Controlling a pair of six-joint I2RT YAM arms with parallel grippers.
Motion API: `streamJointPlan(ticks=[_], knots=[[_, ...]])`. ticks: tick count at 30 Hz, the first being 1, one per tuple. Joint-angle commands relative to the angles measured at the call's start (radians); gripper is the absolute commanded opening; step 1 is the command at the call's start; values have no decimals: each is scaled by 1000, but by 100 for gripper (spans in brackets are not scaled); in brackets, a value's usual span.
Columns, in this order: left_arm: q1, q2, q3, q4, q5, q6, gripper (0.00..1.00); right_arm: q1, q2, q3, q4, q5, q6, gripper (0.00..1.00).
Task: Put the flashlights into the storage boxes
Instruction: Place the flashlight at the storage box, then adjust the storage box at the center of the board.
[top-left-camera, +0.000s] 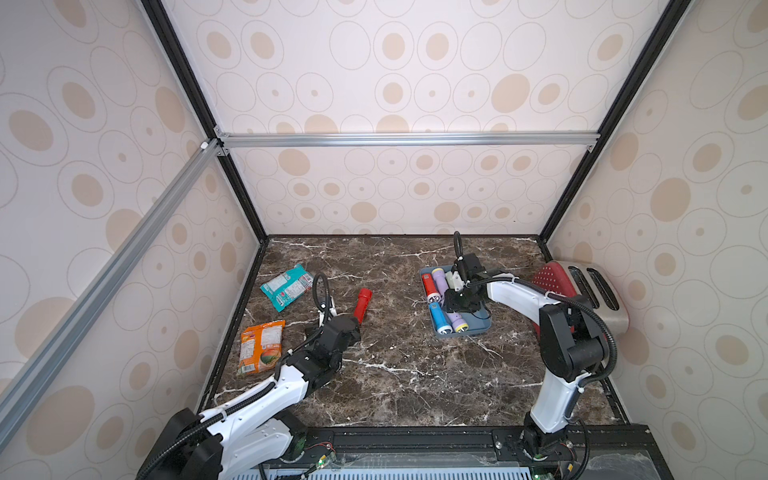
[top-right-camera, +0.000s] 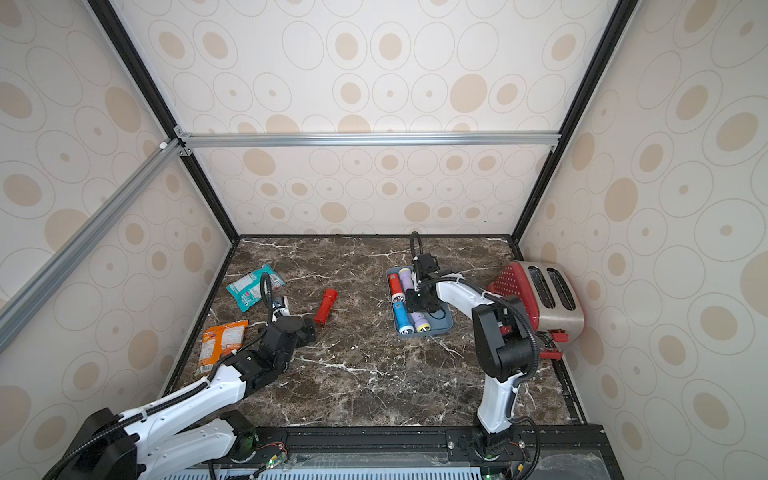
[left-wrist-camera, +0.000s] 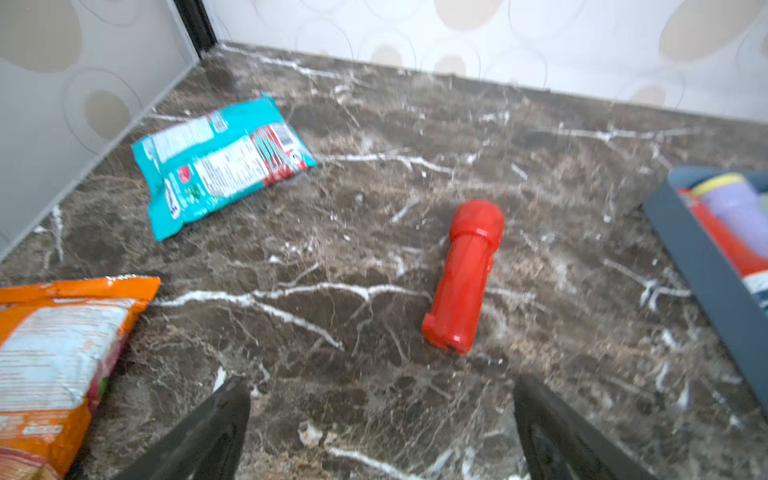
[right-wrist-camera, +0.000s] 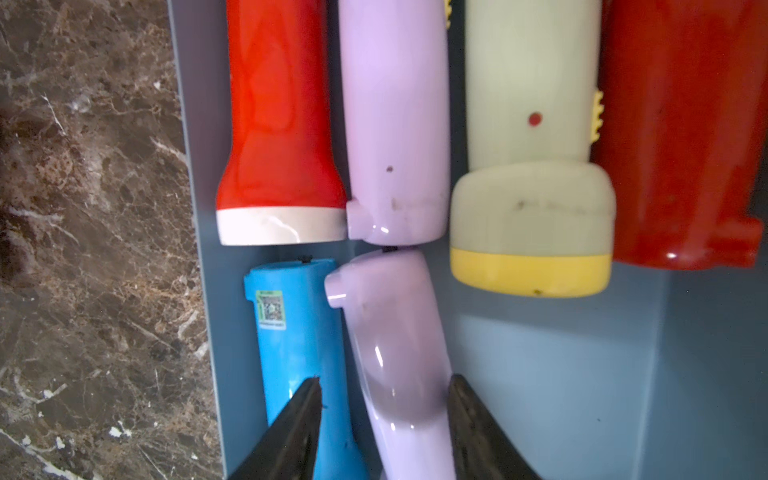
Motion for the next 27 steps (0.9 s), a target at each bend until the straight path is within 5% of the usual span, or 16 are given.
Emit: streamJointPlan(ticks=[1, 6, 15, 19, 27], knots=[[20, -58, 14, 60, -80, 32, 99, 15, -62, -31, -11, -17, 34, 51], [58, -13, 40, 229, 98, 177, 98, 21, -205, -102, -12, 41, 99, 51], [95, 406, 307, 129, 324, 276, 75, 8, -451, -320, 19, 256, 134, 58], [142, 524, 378, 72, 378, 271, 76, -73, -428, -313, -22, 211, 162, 72], [193, 672, 431, 39, 503, 243, 76, -152, -246, -206, -74, 106, 156, 76]])
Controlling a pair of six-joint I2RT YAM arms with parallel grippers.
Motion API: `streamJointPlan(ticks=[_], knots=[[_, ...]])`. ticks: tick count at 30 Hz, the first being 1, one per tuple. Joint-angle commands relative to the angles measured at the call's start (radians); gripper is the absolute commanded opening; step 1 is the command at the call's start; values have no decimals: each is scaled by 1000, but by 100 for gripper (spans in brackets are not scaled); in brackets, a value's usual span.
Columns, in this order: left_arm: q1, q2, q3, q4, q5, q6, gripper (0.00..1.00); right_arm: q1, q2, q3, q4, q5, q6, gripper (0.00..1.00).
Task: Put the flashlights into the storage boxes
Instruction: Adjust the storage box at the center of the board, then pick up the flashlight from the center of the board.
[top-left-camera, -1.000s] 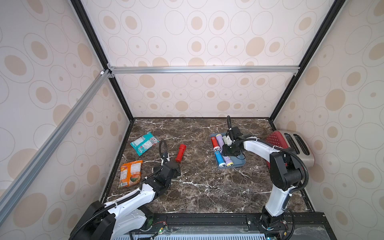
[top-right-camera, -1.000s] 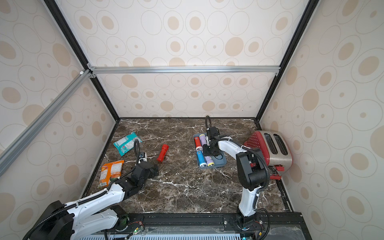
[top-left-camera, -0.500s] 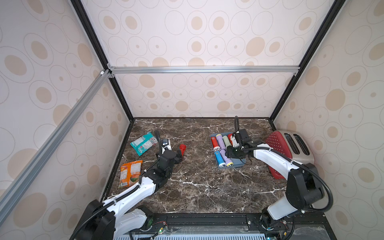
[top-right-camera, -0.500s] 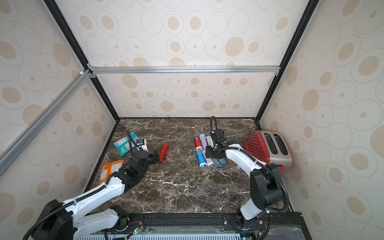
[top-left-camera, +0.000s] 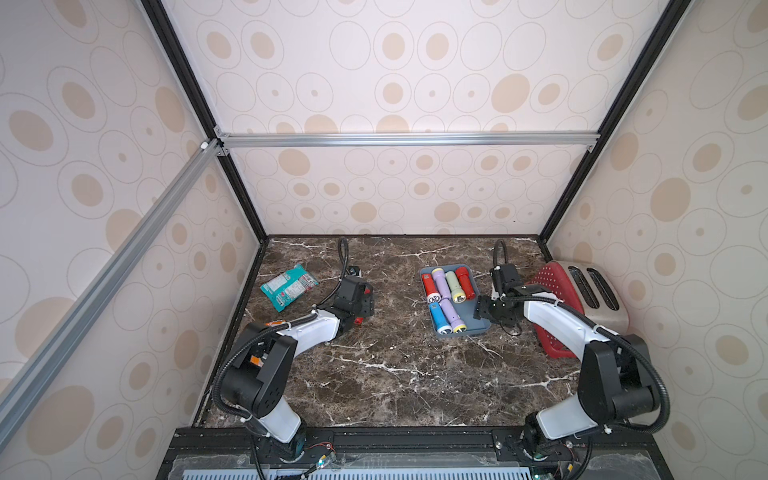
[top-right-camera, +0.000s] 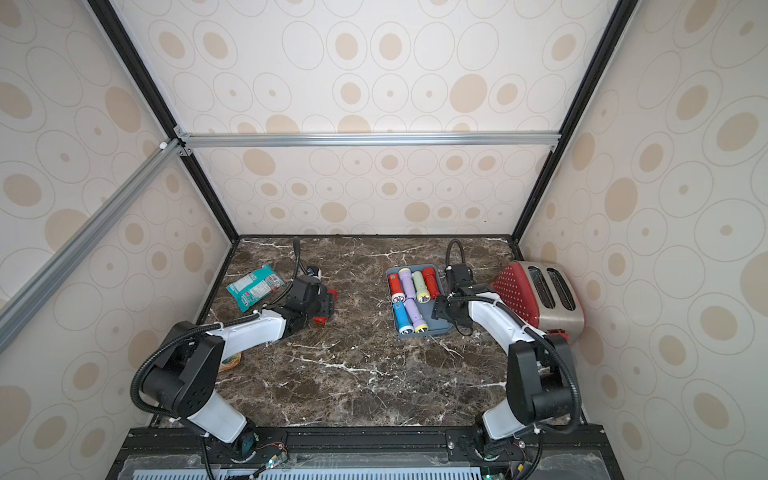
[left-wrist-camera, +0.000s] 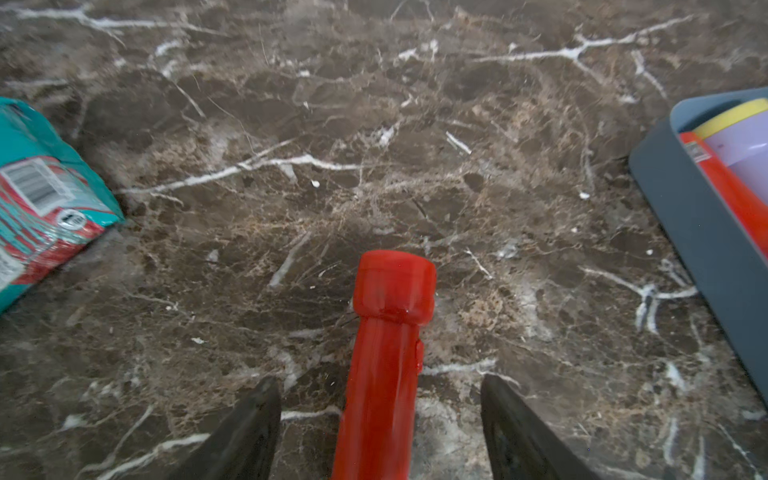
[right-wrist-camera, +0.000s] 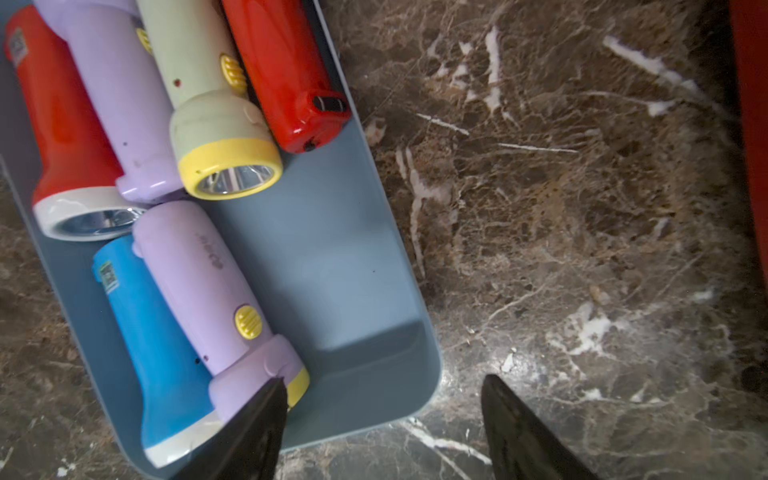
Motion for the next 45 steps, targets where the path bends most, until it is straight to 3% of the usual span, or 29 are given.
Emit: streamJointPlan(ticks=[1, 6, 15, 22, 26, 32, 40, 45], knots=[[7, 45, 51, -43, 64, 0, 76, 3, 77, 59, -59, -40, -8, 76], [29, 98, 42, -9, 99, -11, 75, 4, 144, 64, -41, -77, -27, 76], [42, 149, 25, 60, 153, -33, 69, 28, 181, 55, 23, -262, -13, 75], [42, 159, 14, 68, 163, -27, 65, 124, 203, 94, 4, -226, 5, 75], [42, 150, -5, 82, 173, -30, 57, 129, 189, 105, -20, -181, 5, 75], [43, 144, -51, 128, 197, -52, 49, 129, 44, 28, -25, -106, 16, 75], [43, 107, -95, 149, 232, -81, 40, 132, -259, -235, -18, -18, 51, 75], [43, 42, -114, 163, 252, -120, 37, 131, -371, -330, -1, 45, 48, 75]])
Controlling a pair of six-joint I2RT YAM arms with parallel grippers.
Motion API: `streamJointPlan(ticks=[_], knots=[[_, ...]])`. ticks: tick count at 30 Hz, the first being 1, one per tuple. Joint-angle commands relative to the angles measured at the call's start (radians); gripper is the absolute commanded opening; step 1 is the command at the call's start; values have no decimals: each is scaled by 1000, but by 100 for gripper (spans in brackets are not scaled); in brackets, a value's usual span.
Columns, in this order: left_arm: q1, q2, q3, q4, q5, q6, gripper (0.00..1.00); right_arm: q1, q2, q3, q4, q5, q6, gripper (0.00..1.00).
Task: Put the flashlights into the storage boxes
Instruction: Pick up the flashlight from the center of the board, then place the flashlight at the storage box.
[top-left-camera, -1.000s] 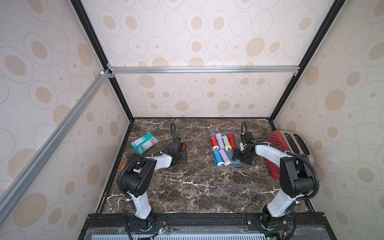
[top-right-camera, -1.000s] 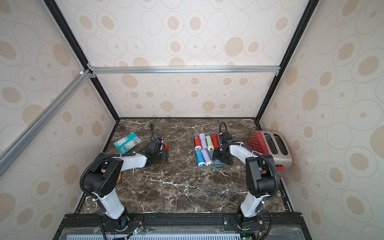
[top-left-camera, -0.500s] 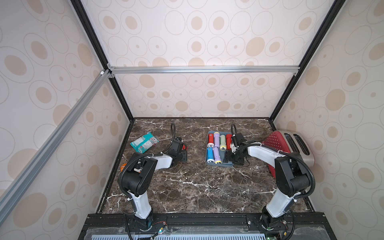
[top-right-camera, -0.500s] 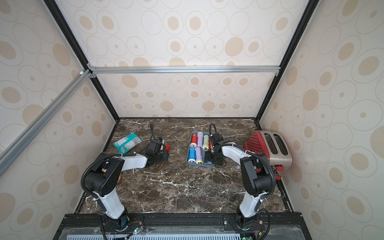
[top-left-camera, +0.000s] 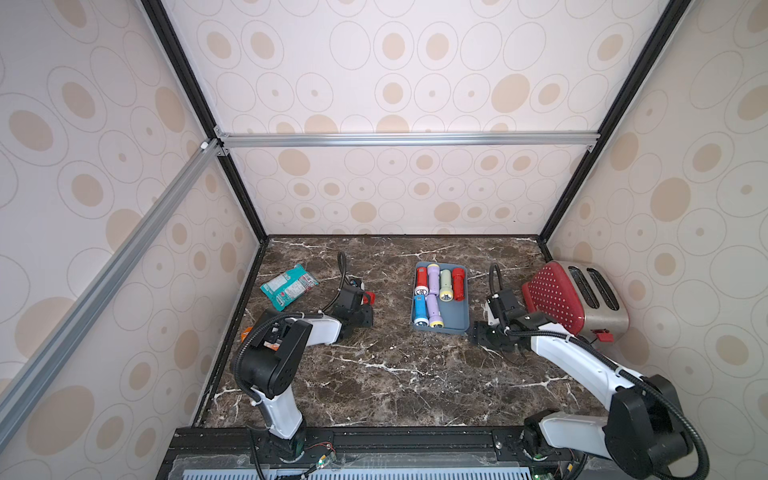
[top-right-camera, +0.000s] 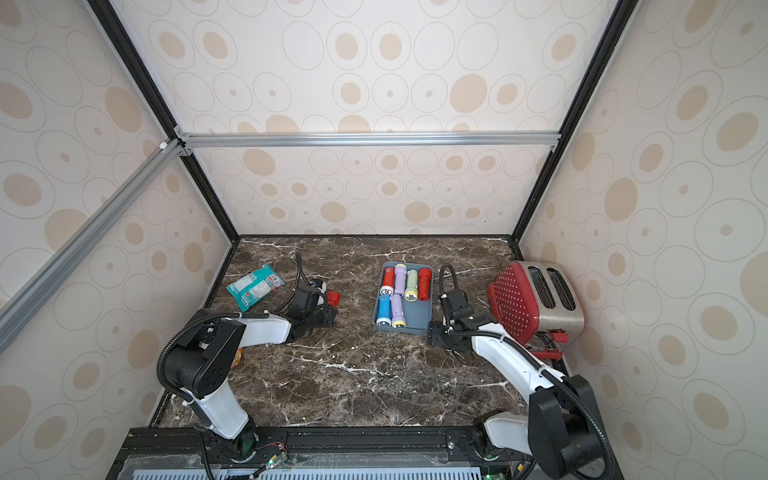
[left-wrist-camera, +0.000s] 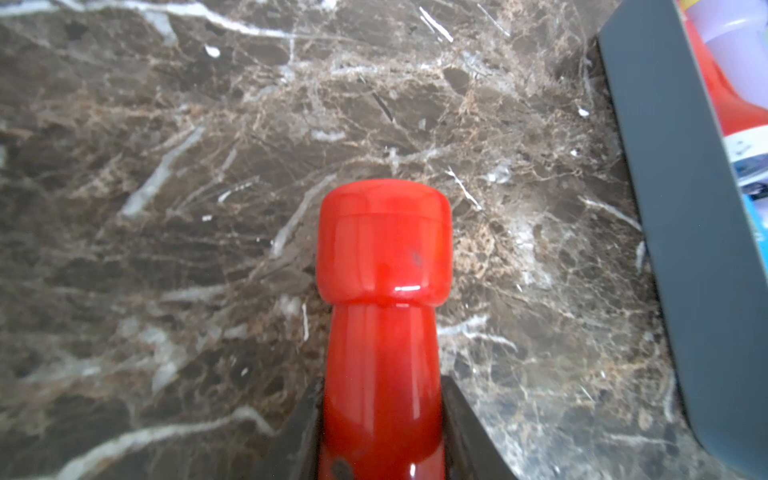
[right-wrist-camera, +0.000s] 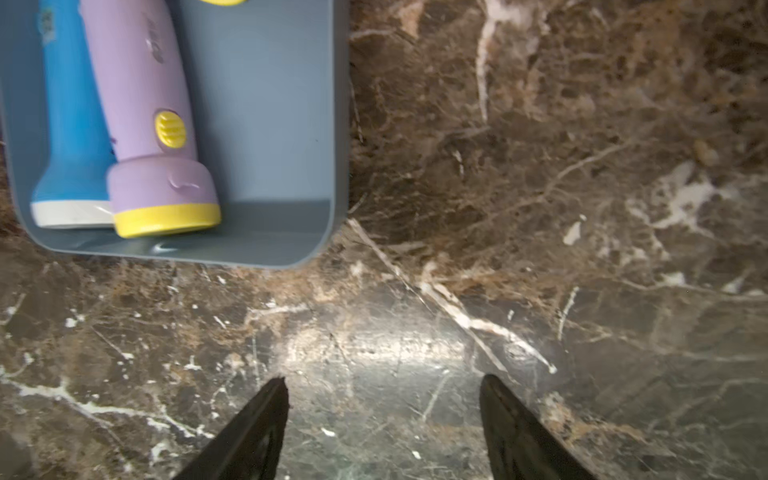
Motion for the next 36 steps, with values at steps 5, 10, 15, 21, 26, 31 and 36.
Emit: streamJointPlan(ticks=[5, 10, 15, 21, 26, 31, 36], knots=[[-9, -127, -23, 15, 53, -185, 32, 3, -36, -24, 2, 106, 22, 75], [-172, -214, -30, 105, -45, -387, 29, 3, -12, -6, 18, 121, 41, 75], [-345, -118, 116, 137, -103, -575, 26, 3, -4, -4, 38, 153, 50, 75], [-462, 81, 308, 257, -99, -660, 25, 3, -12, 8, 10, 182, 43, 75], [-486, 211, 479, 149, -108, -633, 24, 2, -46, -3, 7, 201, 39, 75], [-496, 253, 483, 164, -177, -696, 24, 1, -51, -9, 12, 207, 38, 75], [-503, 293, 494, 194, -198, -725, 25, 2, -36, -6, 18, 203, 36, 75]])
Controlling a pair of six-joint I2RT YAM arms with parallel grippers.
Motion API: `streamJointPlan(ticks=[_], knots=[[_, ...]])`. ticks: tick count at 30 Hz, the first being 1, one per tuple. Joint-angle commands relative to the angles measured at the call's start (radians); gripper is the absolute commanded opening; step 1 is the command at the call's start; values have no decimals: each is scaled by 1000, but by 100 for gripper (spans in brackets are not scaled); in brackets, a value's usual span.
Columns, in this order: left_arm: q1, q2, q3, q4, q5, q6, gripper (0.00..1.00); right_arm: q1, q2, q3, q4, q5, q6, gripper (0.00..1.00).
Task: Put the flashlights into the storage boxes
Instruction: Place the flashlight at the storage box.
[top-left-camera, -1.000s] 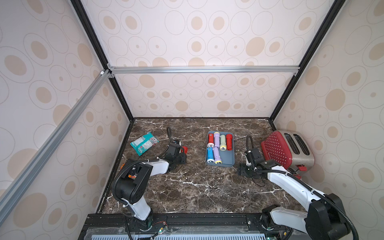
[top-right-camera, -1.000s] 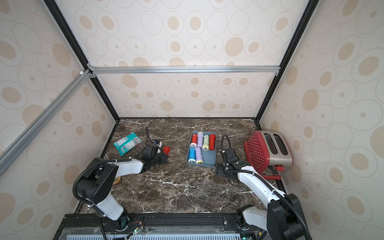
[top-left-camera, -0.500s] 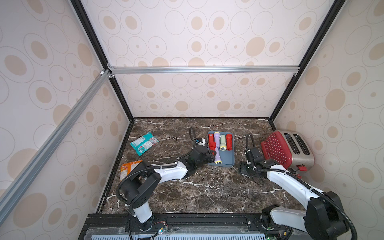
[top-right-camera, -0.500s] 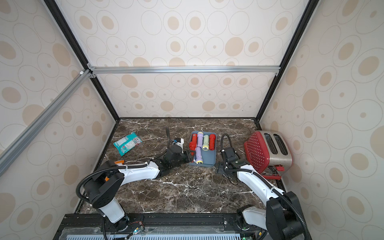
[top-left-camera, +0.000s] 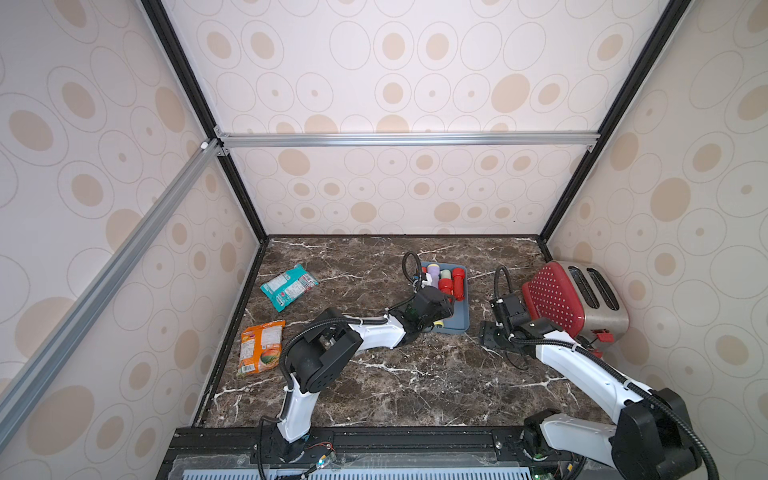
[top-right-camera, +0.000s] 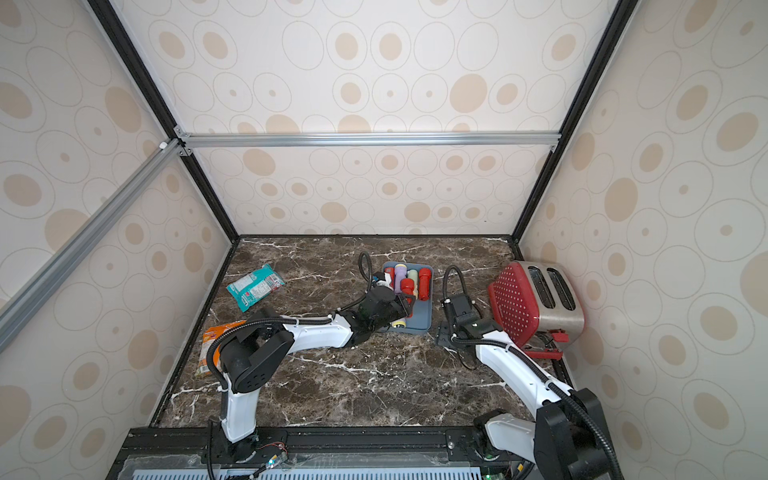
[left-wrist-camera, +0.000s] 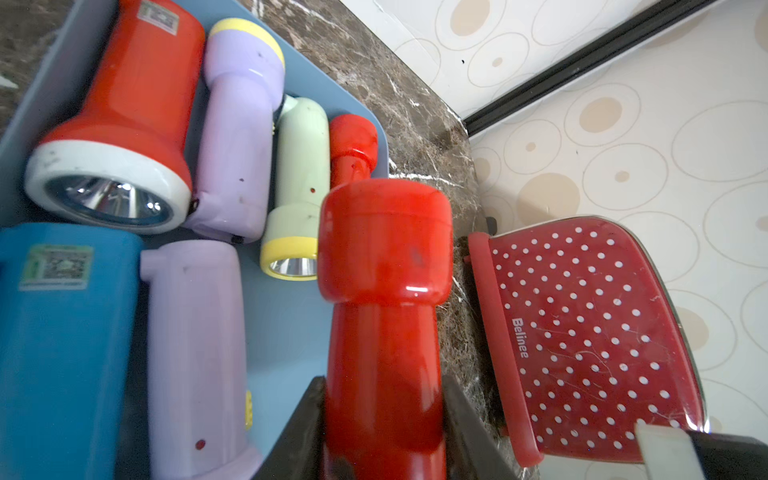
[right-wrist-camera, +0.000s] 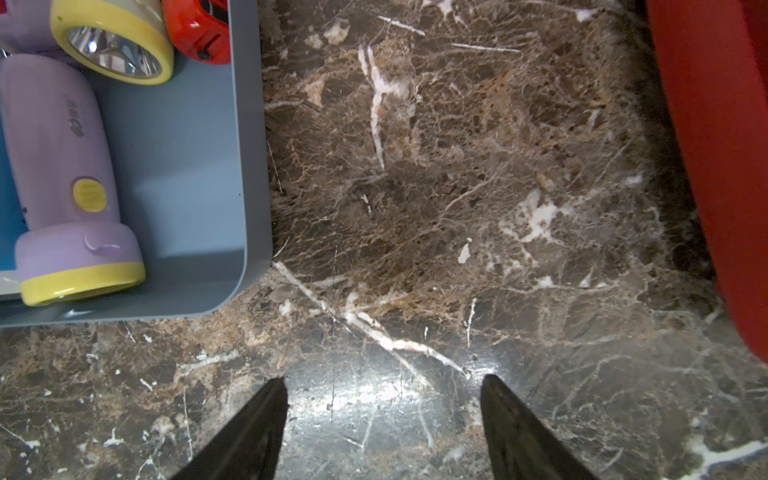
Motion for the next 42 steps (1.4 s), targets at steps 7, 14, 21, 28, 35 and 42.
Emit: streamJointPlan(ticks=[7, 14, 21, 28, 35, 42], knots=[[-23, 80, 62, 15, -57, -52, 25, 1, 1, 16, -11, 11, 1, 75], [-29, 115, 96, -11, -48, -48, 25, 1, -6, 16, -15, 15, -3, 75], [-38, 122, 99, -31, -67, -48, 29, 1, -8, 27, -17, 15, -9, 75], [-54, 125, 107, -44, -75, -49, 29, 1, -3, 30, -12, 10, -4, 75], [-90, 110, 102, -80, -128, -44, 29, 2, -5, 33, -12, 11, -5, 75], [-99, 112, 77, -78, -149, -48, 29, 1, 3, 33, -9, 4, -4, 75]])
